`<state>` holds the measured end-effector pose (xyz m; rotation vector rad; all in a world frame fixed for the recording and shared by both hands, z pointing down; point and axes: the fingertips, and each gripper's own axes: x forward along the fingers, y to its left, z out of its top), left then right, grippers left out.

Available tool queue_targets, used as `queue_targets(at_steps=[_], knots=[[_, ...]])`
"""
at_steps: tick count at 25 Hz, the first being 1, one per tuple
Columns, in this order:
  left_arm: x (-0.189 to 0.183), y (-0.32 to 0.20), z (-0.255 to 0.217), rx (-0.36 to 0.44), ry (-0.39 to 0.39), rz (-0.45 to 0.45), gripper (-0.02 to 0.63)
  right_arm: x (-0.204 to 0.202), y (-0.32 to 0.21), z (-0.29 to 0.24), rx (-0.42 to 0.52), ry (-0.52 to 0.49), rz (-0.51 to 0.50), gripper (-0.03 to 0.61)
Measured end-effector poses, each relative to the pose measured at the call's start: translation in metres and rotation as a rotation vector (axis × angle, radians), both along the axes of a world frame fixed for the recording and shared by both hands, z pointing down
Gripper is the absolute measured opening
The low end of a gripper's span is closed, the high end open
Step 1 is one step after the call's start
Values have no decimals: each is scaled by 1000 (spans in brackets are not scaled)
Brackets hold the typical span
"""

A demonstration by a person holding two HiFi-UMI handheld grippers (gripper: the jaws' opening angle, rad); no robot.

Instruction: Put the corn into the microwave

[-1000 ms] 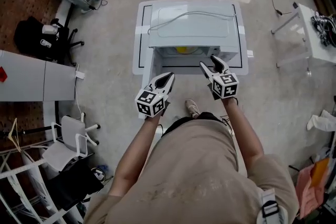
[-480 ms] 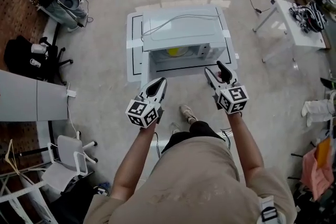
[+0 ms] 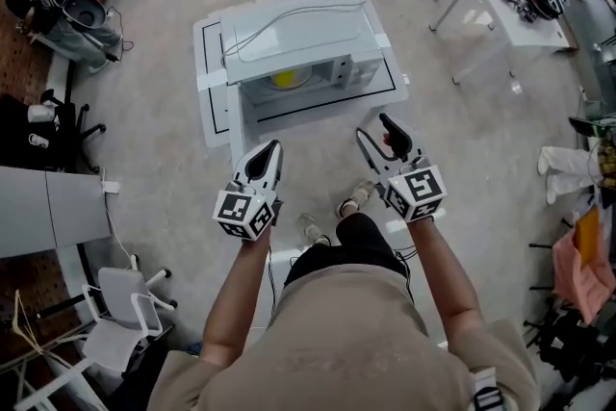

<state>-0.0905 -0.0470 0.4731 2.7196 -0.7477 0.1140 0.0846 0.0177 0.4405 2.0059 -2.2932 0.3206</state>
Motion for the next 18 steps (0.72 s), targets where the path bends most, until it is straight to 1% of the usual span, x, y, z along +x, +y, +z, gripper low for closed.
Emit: queue_targets(at_steps=[4, 8, 12, 18], knots=[[-8, 3, -1, 19, -23, -6, 3, 10, 13, 12, 5, 4, 42, 236], [-25, 5, 0, -1, -24, -48, 3, 17, 24, 11, 2, -23, 72, 236], [-39, 6, 2, 12, -34, -71, 3, 23, 29, 8, 12, -1, 89, 236], [-58, 11, 15, -7, -70, -76, 3, 17, 33, 34, -29, -13, 88, 236]])
